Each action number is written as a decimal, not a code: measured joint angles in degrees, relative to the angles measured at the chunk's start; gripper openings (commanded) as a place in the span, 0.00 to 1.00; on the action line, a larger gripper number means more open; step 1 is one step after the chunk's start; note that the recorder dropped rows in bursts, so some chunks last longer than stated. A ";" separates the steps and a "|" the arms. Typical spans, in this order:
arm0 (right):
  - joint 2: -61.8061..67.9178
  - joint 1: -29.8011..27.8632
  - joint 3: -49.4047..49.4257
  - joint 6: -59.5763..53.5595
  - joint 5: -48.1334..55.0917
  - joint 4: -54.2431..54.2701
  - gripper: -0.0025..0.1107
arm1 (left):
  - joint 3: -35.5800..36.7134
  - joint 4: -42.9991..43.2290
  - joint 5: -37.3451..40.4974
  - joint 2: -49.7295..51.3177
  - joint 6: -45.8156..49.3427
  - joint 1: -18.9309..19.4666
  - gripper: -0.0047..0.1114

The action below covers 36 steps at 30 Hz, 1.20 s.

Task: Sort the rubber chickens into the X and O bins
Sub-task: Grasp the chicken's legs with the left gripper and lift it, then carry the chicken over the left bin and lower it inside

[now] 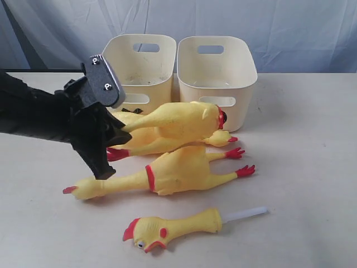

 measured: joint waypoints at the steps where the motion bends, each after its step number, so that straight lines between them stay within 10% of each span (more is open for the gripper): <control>1: 0.00 0.00 0.00 0.00 0.00 0.00 0.01 | 0.00 0.00 0.00 -0.62 0.00 0.00 0.04; 36: 0.00 0.00 0.00 0.00 0.00 0.00 0.01 | -9.94 -7.84 -29.27 3.30 -5.88 0.00 0.04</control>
